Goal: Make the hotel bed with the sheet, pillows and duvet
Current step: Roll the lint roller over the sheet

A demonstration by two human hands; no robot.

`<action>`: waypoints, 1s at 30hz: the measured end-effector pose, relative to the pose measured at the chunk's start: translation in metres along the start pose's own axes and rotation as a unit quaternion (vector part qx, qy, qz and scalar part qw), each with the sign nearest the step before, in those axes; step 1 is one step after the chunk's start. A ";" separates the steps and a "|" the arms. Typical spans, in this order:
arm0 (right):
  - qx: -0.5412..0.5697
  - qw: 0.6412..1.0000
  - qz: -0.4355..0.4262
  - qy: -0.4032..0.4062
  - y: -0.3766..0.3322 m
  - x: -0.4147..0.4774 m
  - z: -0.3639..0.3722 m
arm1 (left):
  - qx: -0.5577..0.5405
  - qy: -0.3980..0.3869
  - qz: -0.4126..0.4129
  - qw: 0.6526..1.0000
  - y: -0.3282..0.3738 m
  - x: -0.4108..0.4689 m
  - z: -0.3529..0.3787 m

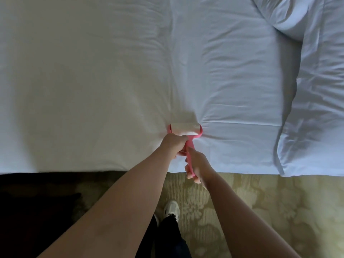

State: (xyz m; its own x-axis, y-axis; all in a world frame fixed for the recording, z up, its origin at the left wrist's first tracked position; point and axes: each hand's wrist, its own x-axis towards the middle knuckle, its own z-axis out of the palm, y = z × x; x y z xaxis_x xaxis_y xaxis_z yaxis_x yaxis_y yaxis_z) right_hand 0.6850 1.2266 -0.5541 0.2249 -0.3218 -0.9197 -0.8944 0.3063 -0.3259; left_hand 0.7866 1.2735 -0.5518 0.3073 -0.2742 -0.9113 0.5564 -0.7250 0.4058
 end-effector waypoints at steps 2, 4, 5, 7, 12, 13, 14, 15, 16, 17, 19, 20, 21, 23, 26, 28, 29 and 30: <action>0.001 1.000 0.003 -0.002 0.007 -0.003 -0.002 | -0.010 0.000 0.000 1.000 -0.008 -0.004 0.004; 0.000 1.000 0.006 -0.002 0.015 -0.007 -0.004 | -0.013 0.002 0.002 1.000 -0.015 -0.011 0.010; -0.002 1.000 0.005 -0.005 0.020 -0.010 -0.005 | -0.018 0.006 0.004 1.000 -0.019 -0.013 0.013; -0.006 1.000 0.004 -0.015 0.032 -0.014 -0.007 | -0.032 0.010 -0.002 0.999 -0.029 -0.021 0.021; -0.032 0.998 -0.050 -0.009 0.067 -0.032 -0.017 | -0.074 0.028 -0.017 0.997 -0.050 -0.042 0.043; -0.034 0.997 -0.072 0.007 0.070 -0.036 -0.019 | -0.081 0.037 -0.015 0.996 -0.052 -0.040 0.048; -0.034 0.995 -0.094 0.027 0.072 -0.039 -0.020 | -0.093 0.041 -0.007 0.995 -0.053 -0.039 0.051; -0.030 0.992 -0.111 0.045 0.072 -0.042 -0.022 | -0.103 0.048 0.006 0.993 -0.052 -0.038 0.054; -0.020 0.990 -0.124 0.061 0.071 -0.045 -0.024 | -0.103 0.050 0.029 0.993 -0.050 -0.036 0.056; -0.009 0.988 -0.134 0.075 0.069 -0.047 -0.026 | -0.088 0.046 0.048 0.994 -0.046 -0.038 0.058; 0.009 0.984 -0.148 0.098 0.063 -0.049 -0.033 | -0.061 0.034 0.076 0.995 -0.036 -0.035 0.062; 0.012 0.983 -0.149 0.107 0.060 -0.049 -0.036 | -0.059 0.030 0.083 0.994 -0.032 -0.031 0.064; 0.013 0.983 -0.147 0.113 0.057 -0.050 -0.039 | -0.057 0.030 0.082 0.995 -0.029 -0.030 0.066; 0.014 0.983 -0.143 0.118 0.053 -0.049 -0.047 | -0.052 0.021 0.083 0.995 -0.021 -0.032 0.073; 0.018 0.983 -0.127 0.130 0.054 -0.043 -0.056 | -0.044 -0.016 0.073 0.996 -0.014 -0.035 0.084; 0.013 0.984 -0.115 0.138 0.059 -0.038 -0.058 | -0.027 -0.033 0.054 0.998 -0.015 -0.031 0.091; 0.004 0.984 -0.109 0.140 0.062 -0.036 -0.060 | -0.022 -0.041 0.044 0.998 -0.015 -0.030 0.094; -0.007 0.985 -0.103 0.140 0.064 -0.033 -0.060 | -0.019 -0.051 0.035 0.998 -0.016 -0.025 0.097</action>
State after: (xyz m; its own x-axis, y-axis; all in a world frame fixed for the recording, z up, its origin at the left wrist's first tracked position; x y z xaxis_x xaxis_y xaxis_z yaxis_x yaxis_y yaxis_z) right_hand 0.5971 1.2028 -0.5309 0.2879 -0.6101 -0.7381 -0.8467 0.1979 -0.4938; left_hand 0.6949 1.2306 -0.5424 0.2667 -0.3871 -0.8826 0.5666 -0.6779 0.4685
